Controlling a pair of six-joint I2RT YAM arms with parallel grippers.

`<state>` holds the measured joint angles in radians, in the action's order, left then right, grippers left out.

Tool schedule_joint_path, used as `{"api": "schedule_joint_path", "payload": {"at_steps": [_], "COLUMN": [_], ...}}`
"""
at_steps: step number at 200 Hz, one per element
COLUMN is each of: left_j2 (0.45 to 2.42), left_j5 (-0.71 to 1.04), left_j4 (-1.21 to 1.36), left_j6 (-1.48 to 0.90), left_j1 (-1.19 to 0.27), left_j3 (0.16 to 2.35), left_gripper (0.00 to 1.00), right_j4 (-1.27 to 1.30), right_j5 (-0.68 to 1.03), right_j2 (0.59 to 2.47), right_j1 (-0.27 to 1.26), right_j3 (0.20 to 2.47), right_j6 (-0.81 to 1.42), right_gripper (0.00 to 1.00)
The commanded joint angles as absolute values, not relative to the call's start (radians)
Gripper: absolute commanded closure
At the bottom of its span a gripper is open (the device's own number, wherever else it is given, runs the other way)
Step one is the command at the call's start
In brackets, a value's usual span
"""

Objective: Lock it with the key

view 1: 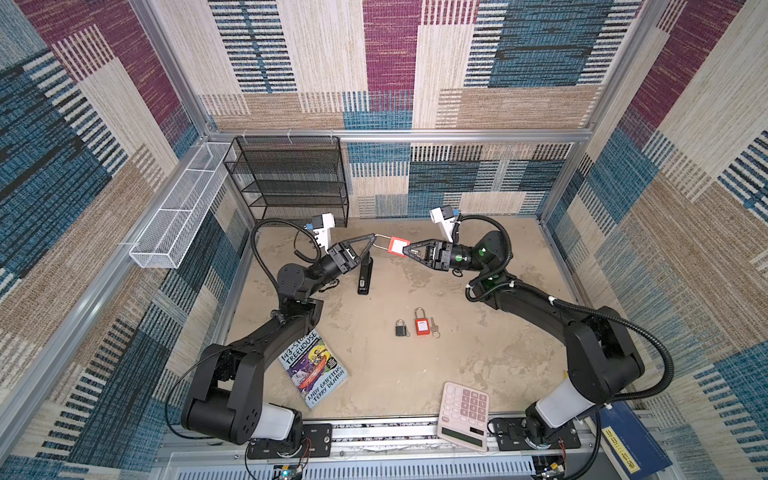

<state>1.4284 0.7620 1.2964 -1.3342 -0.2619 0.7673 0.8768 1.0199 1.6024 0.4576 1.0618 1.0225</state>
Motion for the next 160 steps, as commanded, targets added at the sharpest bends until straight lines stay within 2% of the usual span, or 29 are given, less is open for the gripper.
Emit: {"api": "schedule_joint_path", "payload": {"at_steps": [1,49,67,85,107,160], "left_j2": [1.436,1.426,1.406,1.396,1.398,1.372], "left_j5": [0.784,0.787,0.786,0.784,0.791,0.802], "left_j4": [1.312,1.294,1.248,1.224,1.207,1.132], "left_j6": [-1.341,-1.327,-1.301,-1.284,-1.273,-1.211], "left_j1": [-0.268,-0.275,-0.271,-0.27,-0.27,-0.276], "left_j3": [0.769,0.77,0.77,0.771,0.77,0.745], "left_gripper": [1.0,1.0,0.79,0.67,0.59,0.53], "right_j4": [0.867,0.878,0.848,0.842,0.839,0.842], "right_j5": [1.012,1.008,1.002,1.0,0.992,0.969], "right_j2": [1.605,1.611,1.6,1.598,1.607,1.646], "right_j1": [0.47,0.471,0.471,0.471,0.474,0.492], "right_j3": [1.086,1.082,1.083,1.081,1.084,1.109], "right_j6": [0.975,0.979,0.957,0.953,0.954,0.976], "right_gripper": [0.91,0.92,0.92,0.92,0.92,0.92]}}
